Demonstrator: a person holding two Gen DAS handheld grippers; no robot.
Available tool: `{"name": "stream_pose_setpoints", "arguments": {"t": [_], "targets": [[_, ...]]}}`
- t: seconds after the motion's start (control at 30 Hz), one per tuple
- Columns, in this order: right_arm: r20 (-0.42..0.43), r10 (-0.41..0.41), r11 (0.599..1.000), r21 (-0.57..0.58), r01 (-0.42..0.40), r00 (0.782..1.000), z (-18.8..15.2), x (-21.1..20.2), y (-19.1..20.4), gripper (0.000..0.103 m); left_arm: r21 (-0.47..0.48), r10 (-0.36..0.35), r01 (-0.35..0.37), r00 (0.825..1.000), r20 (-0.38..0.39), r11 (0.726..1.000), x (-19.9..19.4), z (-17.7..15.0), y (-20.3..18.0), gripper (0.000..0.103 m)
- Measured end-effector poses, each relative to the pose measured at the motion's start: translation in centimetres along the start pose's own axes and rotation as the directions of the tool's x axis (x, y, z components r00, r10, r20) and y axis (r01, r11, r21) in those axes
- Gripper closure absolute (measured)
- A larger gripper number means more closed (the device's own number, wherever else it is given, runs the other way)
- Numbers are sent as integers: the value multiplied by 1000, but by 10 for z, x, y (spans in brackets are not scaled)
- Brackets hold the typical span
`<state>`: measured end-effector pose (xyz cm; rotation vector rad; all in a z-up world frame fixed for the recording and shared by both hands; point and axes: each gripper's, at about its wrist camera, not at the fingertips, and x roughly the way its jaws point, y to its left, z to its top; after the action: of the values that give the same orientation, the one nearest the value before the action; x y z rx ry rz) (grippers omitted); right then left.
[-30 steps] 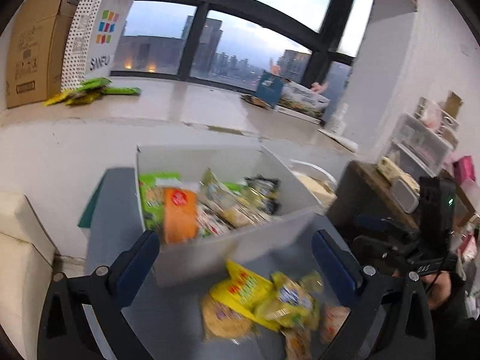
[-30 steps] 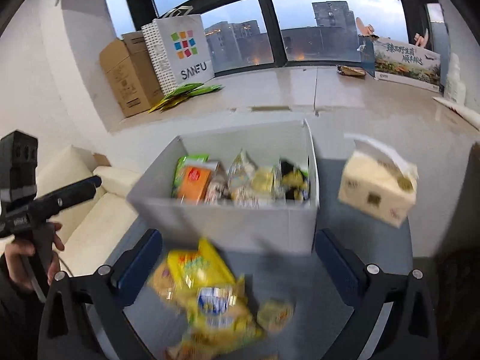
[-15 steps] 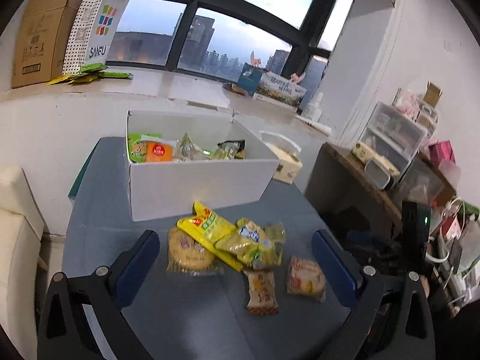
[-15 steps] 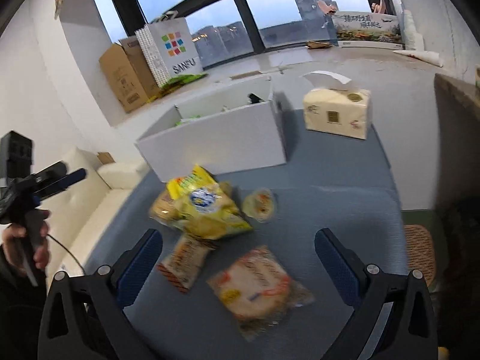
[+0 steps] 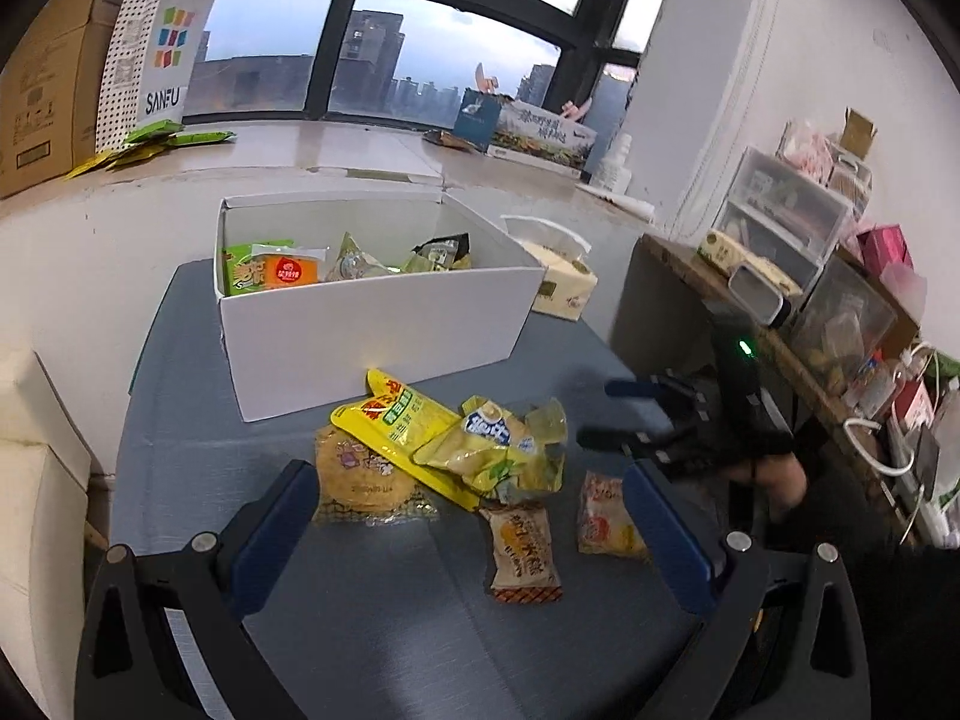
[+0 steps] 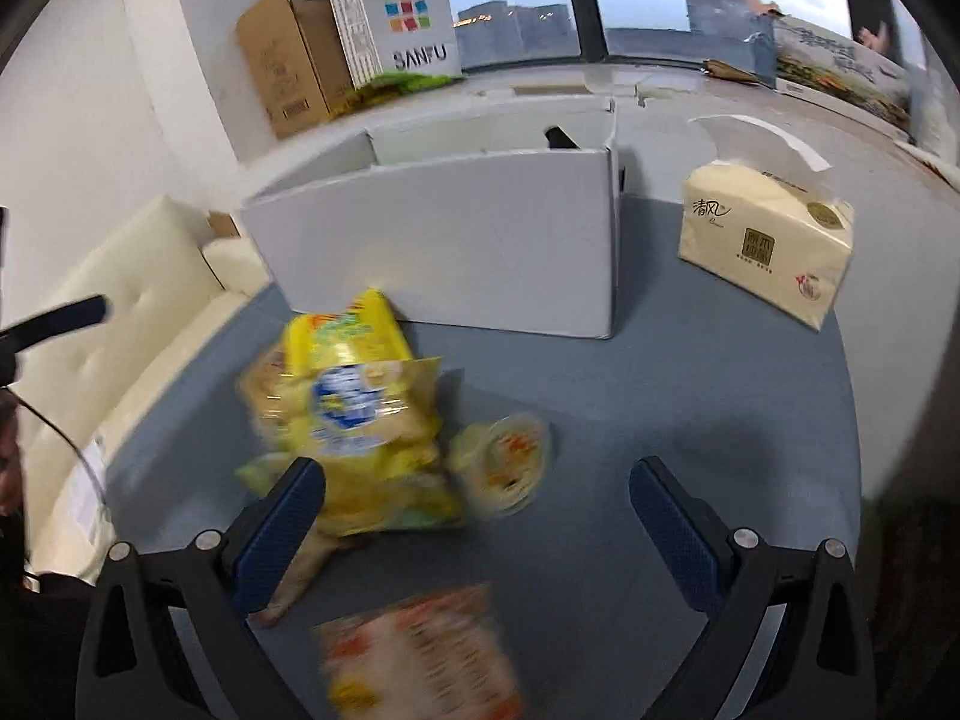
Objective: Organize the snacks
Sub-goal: 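Return the right gripper to the pile and grasp another clear cake cup, then lift the cake cup with the right gripper while the left gripper grasps a yellow puffed-snack bag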
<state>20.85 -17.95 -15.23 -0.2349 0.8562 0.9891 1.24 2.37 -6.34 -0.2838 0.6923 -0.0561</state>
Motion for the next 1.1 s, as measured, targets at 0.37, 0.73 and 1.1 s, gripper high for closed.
{"name": "stream_pose_setpoints", "arguments": {"t": [0.37, 0.73, 1.1], "targets": [[-103, 76, 990, -109, -87, 992, 15, 43, -9, 37, 11, 9, -8, 1000, -23, 1000, 5, -5, 2, 0], [-63, 98, 987, -120, -105, 993, 7, 18, 7, 92, 41, 11, -10, 999, -45, 999, 13, -5, -5, 0], [7, 41, 995, -88, -40, 999, -12, -11, -8, 9, 78, 8, -3, 998, -58, 997, 18, -8, -13, 0]]}}
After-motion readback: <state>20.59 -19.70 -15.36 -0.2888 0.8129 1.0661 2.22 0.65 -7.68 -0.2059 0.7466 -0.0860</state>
